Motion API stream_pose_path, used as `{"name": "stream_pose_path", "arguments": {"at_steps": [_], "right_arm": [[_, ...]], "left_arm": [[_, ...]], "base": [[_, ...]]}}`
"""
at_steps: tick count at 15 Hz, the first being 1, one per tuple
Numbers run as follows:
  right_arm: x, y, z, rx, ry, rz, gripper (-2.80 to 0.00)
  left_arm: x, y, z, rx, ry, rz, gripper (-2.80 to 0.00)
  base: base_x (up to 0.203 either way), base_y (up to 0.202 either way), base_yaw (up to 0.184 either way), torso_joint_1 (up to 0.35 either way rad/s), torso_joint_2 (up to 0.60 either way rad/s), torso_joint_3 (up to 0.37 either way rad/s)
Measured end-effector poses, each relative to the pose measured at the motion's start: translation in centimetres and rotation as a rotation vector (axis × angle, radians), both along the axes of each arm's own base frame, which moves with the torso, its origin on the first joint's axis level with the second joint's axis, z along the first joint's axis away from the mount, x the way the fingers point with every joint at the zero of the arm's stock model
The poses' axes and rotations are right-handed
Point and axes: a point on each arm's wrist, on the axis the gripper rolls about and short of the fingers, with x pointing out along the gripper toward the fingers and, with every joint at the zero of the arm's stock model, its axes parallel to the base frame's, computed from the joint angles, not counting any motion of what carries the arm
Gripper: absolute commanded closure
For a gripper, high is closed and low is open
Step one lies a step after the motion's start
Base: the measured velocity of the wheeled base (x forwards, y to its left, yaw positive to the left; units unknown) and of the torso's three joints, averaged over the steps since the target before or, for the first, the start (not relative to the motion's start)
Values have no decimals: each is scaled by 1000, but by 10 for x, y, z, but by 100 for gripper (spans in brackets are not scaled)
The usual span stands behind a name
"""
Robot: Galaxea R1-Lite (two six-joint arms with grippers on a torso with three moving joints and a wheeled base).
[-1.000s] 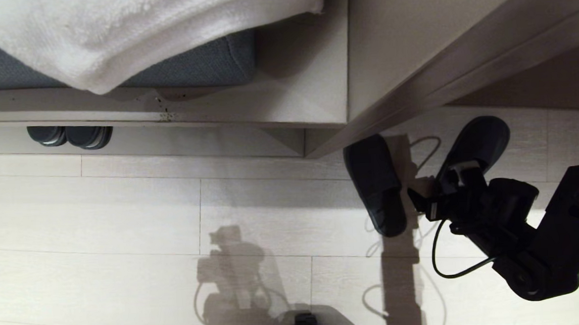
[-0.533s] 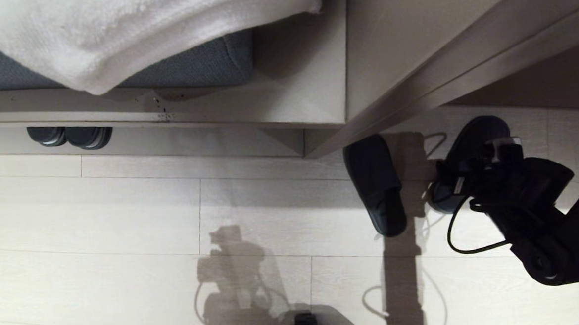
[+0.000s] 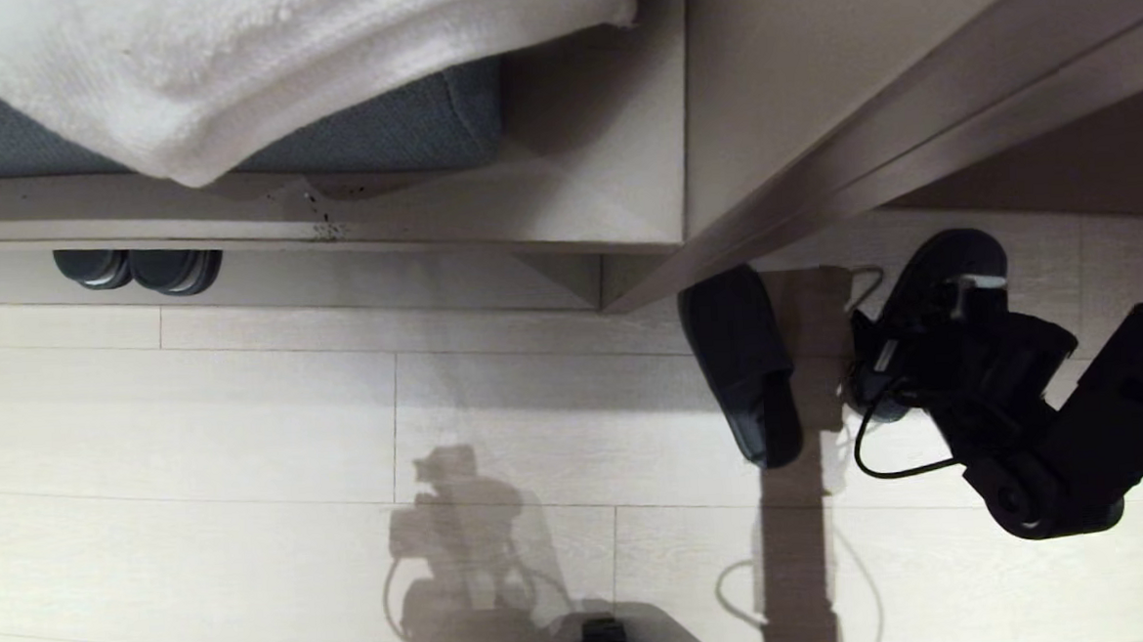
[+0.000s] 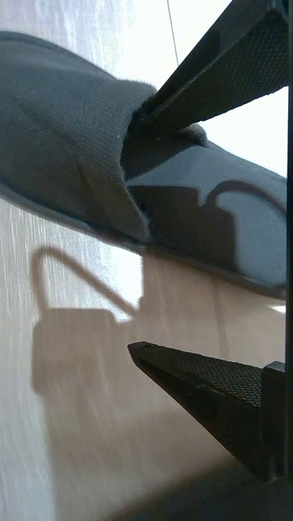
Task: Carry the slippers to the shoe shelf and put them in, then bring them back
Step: Place the slippers on the floor
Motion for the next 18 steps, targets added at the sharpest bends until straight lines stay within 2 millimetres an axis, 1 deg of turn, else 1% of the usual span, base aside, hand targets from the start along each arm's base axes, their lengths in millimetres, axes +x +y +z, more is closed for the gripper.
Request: {"name": "stream_pose_path", "arguments": {"at_steps": [3, 6, 9, 15, 16, 18], "right_arm": [[17, 1, -3, 18, -38, -12, -280], [29, 0, 1, 21, -83, -21, -280], [37, 0, 1, 22, -103, -21, -280], [44, -1, -1, 21, -116, -21, -280], [45, -1, -2, 22, -117, -22, 0], [46, -3, -2, 23, -123, -30, 0]], "left_arm": [[0, 0, 0, 0, 0, 0, 0], [0, 0, 0, 0, 0, 0, 0], [0, 0, 0, 0, 0, 0, 0], [0, 0, 0, -2, 0, 0, 0], [0, 0, 0, -2, 0, 0, 0], [0, 0, 0, -2, 0, 0, 0]], "base": [[0, 0, 0, 0, 0, 0], [0, 0, 0, 0, 0, 0], [0, 0, 0, 0, 0, 0], [0, 0, 0, 0, 0, 0], [0, 0, 0, 0, 0, 0], [0, 0, 0, 0, 0, 0]]}}
